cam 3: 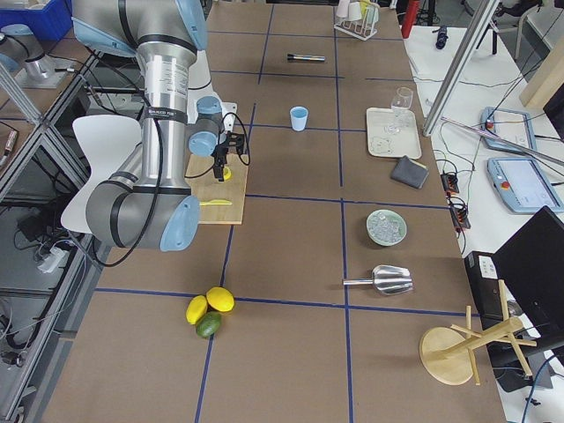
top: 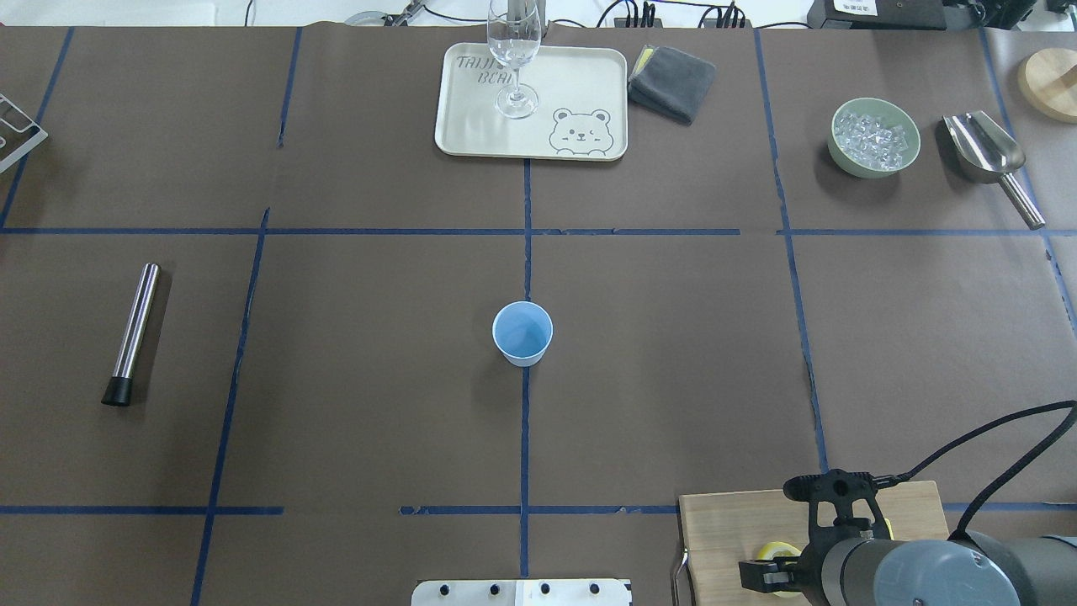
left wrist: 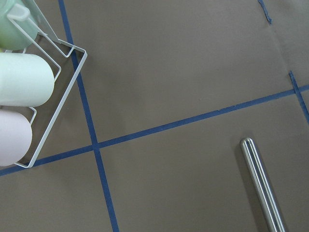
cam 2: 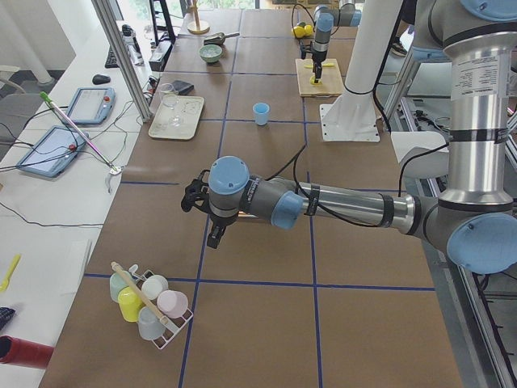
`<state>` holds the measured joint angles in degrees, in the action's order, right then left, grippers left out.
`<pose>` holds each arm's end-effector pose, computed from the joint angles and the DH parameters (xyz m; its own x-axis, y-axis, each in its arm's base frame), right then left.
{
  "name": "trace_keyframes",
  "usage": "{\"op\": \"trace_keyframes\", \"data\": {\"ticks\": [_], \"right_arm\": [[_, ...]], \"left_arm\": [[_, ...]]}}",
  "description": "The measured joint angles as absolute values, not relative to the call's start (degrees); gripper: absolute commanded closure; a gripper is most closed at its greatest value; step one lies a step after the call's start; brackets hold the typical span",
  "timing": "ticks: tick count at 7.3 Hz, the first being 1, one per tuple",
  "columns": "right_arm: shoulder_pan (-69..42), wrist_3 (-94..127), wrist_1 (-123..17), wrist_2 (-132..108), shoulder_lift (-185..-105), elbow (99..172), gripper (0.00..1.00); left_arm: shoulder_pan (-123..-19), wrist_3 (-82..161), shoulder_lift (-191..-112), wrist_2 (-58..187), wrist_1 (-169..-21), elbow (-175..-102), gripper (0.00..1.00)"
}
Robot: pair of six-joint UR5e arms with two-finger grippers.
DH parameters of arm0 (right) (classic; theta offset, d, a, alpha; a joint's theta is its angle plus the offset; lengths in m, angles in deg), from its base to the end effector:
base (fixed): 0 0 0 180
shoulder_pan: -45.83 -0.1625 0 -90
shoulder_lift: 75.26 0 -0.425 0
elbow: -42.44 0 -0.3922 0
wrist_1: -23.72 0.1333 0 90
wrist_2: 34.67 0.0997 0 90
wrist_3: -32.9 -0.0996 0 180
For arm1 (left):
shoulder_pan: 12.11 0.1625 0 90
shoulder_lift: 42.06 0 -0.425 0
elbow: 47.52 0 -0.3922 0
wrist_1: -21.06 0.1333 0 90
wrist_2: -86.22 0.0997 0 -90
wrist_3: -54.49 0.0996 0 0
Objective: Squeeze lemon into cup
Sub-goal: 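Close the right gripper on the yellow lemon slice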
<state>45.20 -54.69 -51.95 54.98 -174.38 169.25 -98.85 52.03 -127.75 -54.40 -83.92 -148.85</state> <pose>-0.4192 -0.1385 0.4071 0.7428 -0.0339 0.6686 0.0162 0.9993 0.0327 -0.0293 -0.4759 0.5596 0.6187 0.2851 -0.7321 -0.0262 0.9388 0.3435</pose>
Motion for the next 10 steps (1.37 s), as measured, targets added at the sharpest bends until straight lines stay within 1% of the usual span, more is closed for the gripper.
{"op": "trace_keyframes", "data": {"ticks": [2,4,5,8,10], "right_arm": [[45.4,-54.72,-51.95,54.98,-174.4,169.13,0.15],[45.52,-54.72,-51.95,54.97,-174.35,168.98,0.23],[45.53,-54.73,-51.95,54.98,-174.34,168.95,0.32],[45.54,-54.76,-51.92,54.97,-174.32,168.97,0.46],[45.49,-54.79,-51.97,54.95,-174.39,169.05,0.46]], "left_arm": [[-98.86,52.03,-127.75,-54.4,-83.95,-148.86,0.0],[-98.86,52.09,-127.75,-54.4,-83.97,-148.92,0.0],[-98.88,52.11,-127.73,-54.4,-83.97,-148.93,0.0],[-98.99,52.14,-127.67,-54.4,-83.97,-148.95,0.0],[-98.99,52.19,-127.66,-54.4,-83.97,-148.9,0.0]]}}
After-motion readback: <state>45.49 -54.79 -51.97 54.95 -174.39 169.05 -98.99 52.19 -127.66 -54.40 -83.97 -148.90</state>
